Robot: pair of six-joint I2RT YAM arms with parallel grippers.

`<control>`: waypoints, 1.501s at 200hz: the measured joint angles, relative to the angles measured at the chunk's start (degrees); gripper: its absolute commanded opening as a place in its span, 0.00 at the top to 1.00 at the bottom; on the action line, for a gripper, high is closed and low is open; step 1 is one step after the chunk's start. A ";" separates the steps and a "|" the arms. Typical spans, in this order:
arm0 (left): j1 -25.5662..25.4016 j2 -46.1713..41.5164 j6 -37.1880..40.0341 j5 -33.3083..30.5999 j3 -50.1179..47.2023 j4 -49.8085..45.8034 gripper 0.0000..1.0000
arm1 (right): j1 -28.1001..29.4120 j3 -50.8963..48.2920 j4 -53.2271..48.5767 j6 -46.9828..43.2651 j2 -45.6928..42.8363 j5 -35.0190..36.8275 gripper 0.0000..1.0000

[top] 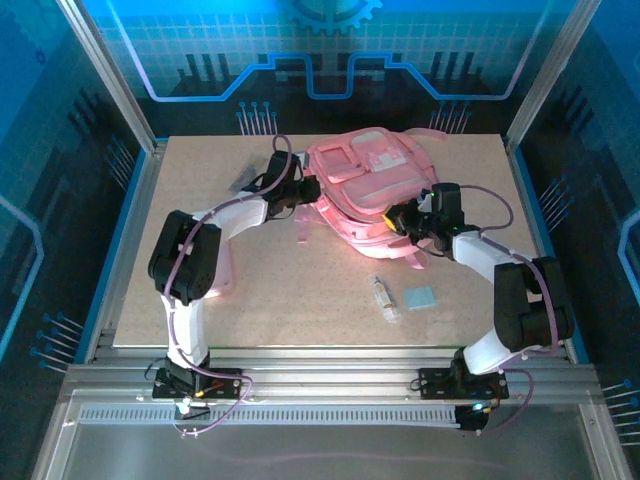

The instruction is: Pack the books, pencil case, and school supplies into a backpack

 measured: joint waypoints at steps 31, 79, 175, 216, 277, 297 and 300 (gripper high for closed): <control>0.02 0.04 -0.28 -1.64 1.46 -1.99 0.40 | 1.01 1.68 -1.51 -0.68 0.44 0.46 0.71; 2.21 -2.29 0.00 -10.10 2.16 -13.68 0.01 | 3.89 9.31 -8.90 -7.61 2.01 -0.68 0.00; 11.37 -25.44 -0.79 -23.06 -17.31 -35.74 0.01 | 6.10 16.04 -29.35 -27.87 2.01 7.19 0.00; 21.68 -25.86 -2.29 -20.85 -22.51 -37.24 0.01 | 6.10 16.04 -31.56 -31.06 1.29 11.50 0.00; 23.78 -20.39 -1.18 -15.54 -22.73 -35.65 0.01 | 6.12 14.88 -31.82 -31.76 -2.99 14.91 0.00; 24.52 -18.08 -0.11 -15.61 -20.92 -35.76 0.01 | 6.12 14.01 -31.87 -31.71 -4.50 15.78 0.00; 24.63 -17.88 -0.09 -15.23 -20.74 -35.45 0.01 | 6.12 13.84 -31.82 -31.71 -4.72 15.91 0.00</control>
